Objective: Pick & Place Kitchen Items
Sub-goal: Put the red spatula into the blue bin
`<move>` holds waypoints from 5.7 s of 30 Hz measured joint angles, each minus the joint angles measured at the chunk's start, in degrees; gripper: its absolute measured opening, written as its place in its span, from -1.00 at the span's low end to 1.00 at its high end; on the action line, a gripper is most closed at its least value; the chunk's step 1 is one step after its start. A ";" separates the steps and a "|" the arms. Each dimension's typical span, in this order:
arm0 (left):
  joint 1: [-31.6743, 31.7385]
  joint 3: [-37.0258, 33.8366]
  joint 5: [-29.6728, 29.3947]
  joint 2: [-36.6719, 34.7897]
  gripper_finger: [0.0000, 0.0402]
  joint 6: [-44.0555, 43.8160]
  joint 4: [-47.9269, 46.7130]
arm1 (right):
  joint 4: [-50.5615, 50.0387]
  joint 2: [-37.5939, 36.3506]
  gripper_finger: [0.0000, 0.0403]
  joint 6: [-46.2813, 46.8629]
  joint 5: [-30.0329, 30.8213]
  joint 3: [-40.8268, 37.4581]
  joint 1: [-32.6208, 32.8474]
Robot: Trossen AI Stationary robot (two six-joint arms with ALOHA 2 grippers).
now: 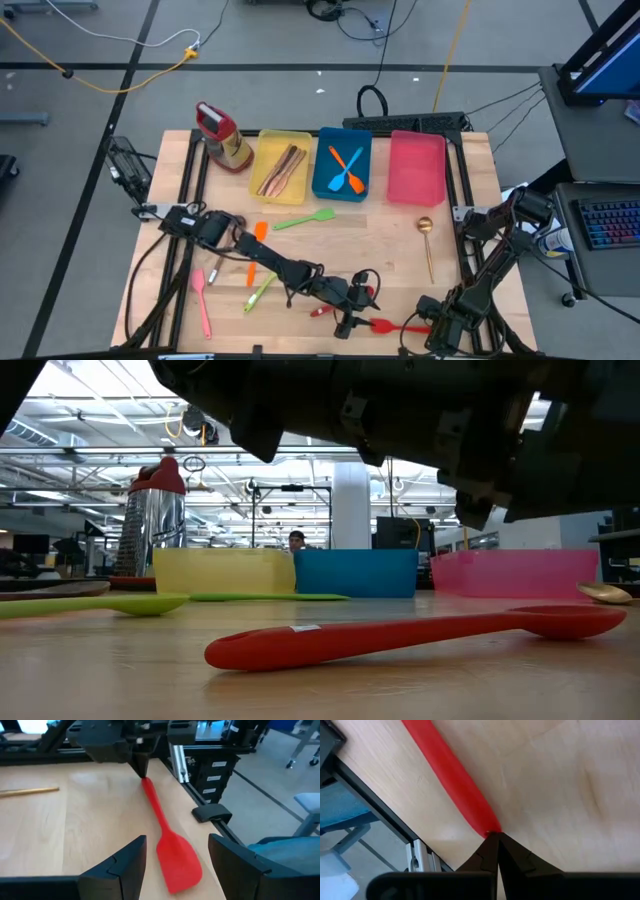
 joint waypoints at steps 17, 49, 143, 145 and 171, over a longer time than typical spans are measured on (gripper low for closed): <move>-2.90 11.19 -9.50 6.80 0.09 15.72 -13.87 | 0.74 0.11 -1.00 -0.63 2.46 -0.11 0.06; -4.27 11.47 -10.64 10.75 0.09 34.94 -5.65 | 0.91 0.20 -1.00 0.63 3.02 -0.15 0.04; -2.32 14.35 -16.49 6.78 -0.64 39.77 -22.03 | 6.26 0.29 -1.00 -5.30 5.34 -0.48 -4.31; -2.29 14.39 -16.68 6.72 -0.46 39.20 -23.00 | 6.60 0.17 -1.00 -4.72 5.25 -1.14 -4.29; 0.97 14.50 -10.69 6.56 -0.15 45.53 -29.17 | 14.50 0.04 -1.00 -5.29 4.38 -5.51 -4.14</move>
